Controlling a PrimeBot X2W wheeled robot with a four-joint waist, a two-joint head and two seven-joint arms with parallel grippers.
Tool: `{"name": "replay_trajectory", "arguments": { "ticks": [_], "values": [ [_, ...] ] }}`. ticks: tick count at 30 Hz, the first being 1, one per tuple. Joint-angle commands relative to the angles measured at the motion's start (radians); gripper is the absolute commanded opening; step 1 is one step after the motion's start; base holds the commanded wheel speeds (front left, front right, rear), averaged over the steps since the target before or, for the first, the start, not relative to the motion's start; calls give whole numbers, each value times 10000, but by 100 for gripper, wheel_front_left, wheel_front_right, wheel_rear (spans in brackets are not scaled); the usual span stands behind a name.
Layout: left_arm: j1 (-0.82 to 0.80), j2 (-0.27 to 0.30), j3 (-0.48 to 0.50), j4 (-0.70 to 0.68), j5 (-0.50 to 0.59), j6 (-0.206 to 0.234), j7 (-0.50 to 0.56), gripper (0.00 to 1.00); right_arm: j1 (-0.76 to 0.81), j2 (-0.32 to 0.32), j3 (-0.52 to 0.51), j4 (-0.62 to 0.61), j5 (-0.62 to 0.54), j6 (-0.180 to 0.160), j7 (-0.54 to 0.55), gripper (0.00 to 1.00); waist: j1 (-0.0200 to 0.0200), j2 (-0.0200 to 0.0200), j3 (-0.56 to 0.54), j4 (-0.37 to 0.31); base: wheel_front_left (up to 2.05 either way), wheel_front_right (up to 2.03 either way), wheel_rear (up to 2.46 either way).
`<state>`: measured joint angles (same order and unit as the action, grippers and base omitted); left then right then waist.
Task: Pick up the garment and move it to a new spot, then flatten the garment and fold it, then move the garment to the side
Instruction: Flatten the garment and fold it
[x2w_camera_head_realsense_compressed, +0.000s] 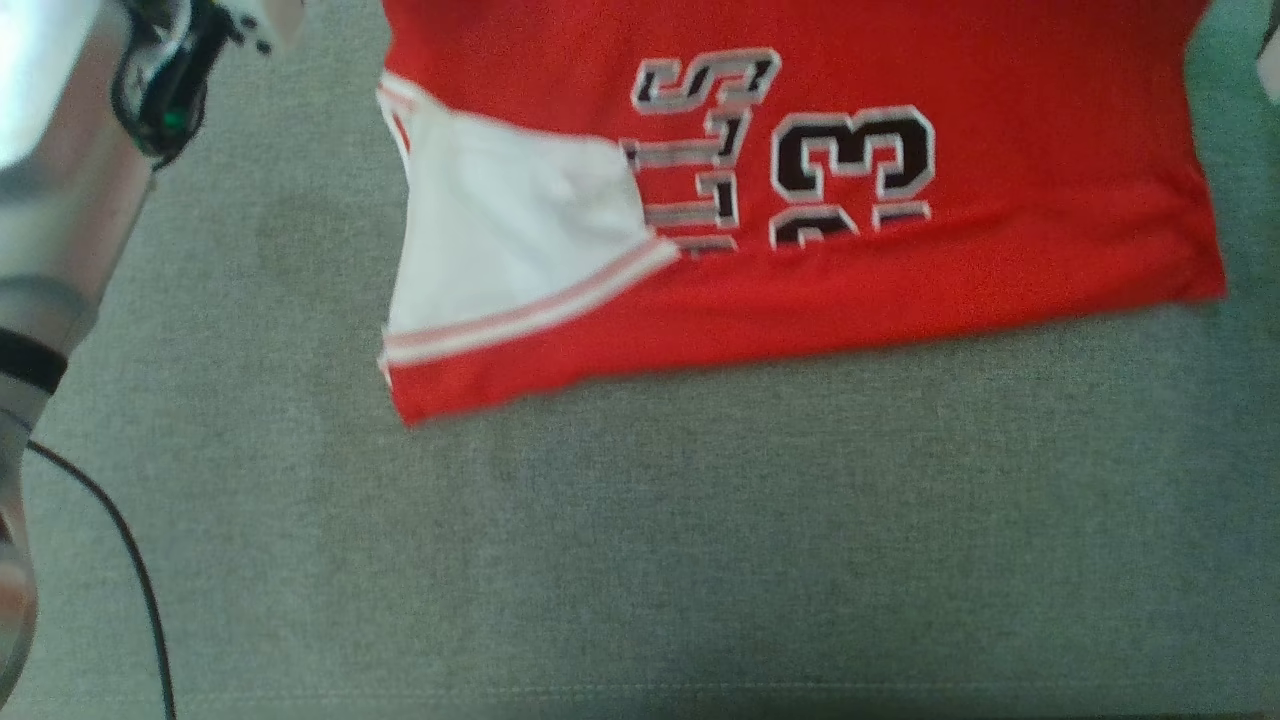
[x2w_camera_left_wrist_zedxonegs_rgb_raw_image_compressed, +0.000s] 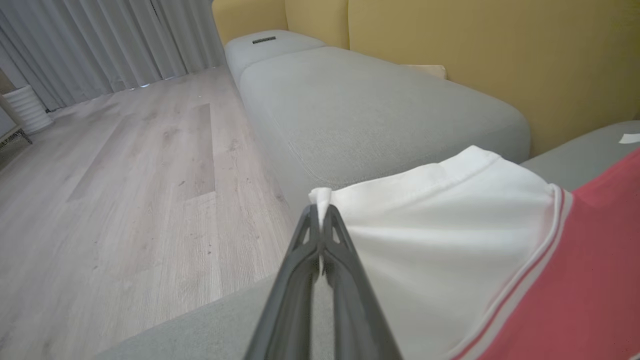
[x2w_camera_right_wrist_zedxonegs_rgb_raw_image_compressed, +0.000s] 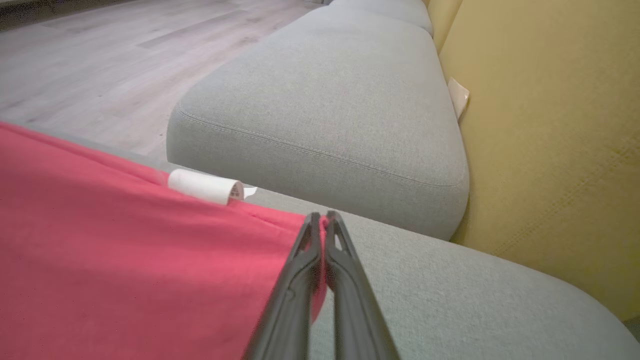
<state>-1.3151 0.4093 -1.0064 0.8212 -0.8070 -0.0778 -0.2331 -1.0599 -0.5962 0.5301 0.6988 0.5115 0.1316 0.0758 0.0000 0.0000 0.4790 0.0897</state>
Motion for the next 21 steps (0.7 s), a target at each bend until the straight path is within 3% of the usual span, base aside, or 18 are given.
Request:
{"name": "replay_trajectory", "arguments": {
  "ticks": [1,10,21],
  "values": [
    [-653,289,527,122,171,148,-170,0,-114,65,57,-47,16,-9,-225,0,0,0,-41,10,0,0,0],
    [27,118,209,307,507,-231,-272,0,523,-209,723,-26,628,-9,-617,0,0,0,-471,158,0,0,0],
    [2019,1024,-542,-1473,564,-449,-49,0,2353,-1893,1869,-1029,2138,-9,-447,0,0,0,-1388,619,0,0,0]
  ]
}}
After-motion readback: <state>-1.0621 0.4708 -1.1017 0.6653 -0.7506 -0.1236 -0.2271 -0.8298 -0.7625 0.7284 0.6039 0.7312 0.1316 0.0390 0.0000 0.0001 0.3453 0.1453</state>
